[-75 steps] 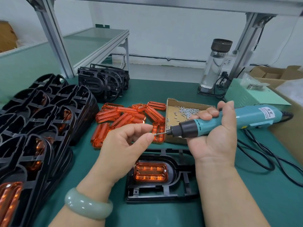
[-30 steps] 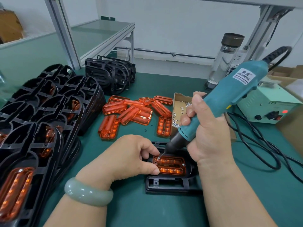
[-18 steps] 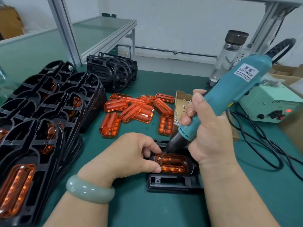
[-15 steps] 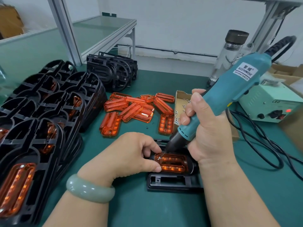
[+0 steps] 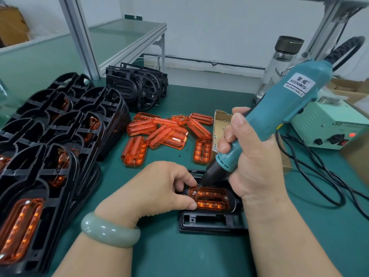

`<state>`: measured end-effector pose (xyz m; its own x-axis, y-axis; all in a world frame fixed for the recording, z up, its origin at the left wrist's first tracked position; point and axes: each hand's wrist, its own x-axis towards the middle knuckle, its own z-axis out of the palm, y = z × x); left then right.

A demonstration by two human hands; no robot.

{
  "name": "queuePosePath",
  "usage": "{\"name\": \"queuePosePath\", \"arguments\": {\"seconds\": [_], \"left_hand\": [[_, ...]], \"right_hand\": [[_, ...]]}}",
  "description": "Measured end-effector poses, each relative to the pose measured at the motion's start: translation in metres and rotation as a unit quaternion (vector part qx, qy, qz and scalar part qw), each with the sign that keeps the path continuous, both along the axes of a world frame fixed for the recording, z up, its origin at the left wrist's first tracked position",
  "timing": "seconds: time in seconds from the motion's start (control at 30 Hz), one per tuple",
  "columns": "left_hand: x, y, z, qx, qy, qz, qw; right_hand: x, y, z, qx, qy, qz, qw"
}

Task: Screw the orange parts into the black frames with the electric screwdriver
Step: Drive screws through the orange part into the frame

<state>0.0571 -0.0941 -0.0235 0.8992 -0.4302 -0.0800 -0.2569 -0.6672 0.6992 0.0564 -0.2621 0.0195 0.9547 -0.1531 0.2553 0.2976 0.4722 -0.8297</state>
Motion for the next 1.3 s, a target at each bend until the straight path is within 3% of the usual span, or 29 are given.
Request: {"name": "queuePosePath", "arguments": {"seconds": [0.8,1.3], "left_hand": [[0.0010,-0.0008,0.0001,-0.004,-0.018,-0.004,1.000],[0.0000,-0.0042,0.0060,0.013,-0.015,-0.012,1.000]], "right_hand": [[-0.0007,0.0026,-0.0038,-0.020,-0.030,0.029,0.999],[0.0028,0.0043,-0.0044,-0.038,-0.122,0.192,0.973]]}}
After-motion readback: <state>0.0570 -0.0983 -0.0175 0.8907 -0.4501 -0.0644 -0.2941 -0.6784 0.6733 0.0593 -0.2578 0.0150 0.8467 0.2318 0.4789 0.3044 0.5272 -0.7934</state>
